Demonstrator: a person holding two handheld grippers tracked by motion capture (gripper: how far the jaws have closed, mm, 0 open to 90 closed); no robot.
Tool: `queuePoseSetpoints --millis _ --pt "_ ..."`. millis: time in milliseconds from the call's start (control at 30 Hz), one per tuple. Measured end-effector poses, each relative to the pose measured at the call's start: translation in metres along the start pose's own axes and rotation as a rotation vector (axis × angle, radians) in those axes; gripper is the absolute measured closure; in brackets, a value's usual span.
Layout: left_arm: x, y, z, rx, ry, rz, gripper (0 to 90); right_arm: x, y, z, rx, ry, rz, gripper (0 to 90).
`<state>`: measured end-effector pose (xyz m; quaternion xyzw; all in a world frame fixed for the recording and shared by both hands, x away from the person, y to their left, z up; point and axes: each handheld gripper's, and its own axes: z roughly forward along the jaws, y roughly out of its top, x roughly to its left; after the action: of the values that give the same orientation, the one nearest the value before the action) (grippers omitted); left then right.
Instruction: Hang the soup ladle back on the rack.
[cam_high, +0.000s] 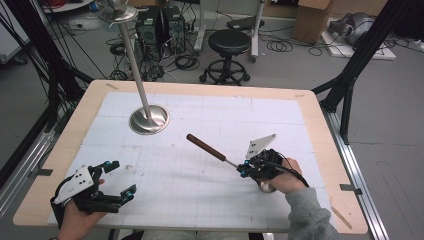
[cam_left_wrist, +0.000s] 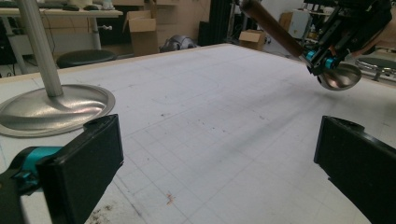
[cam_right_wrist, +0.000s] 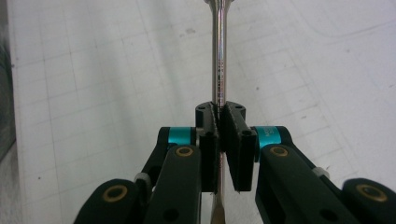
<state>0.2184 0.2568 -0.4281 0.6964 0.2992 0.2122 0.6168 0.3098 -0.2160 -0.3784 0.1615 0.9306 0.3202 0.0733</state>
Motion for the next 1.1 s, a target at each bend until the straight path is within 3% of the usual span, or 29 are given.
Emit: queuePoseSetpoints --millis 300,733,1100 --pt "0.0 0.001 0.0 0.002 0.001 0.009 1.8 -0.001 -0.001 -0.01 -0.092 0.0 0.008 84.5" --pt "0.0 0.001 0.0 0.0 0.001 0.006 1.8 -0.004 -0.003 -0.025 -0.274 -0.004 0.026 84.5" --pt "0.0 0.001 0.0 -0.001 0.001 0.004 1.8 -0.006 -0.005 -0.029 -0.369 -0.006 0.039 84.5"
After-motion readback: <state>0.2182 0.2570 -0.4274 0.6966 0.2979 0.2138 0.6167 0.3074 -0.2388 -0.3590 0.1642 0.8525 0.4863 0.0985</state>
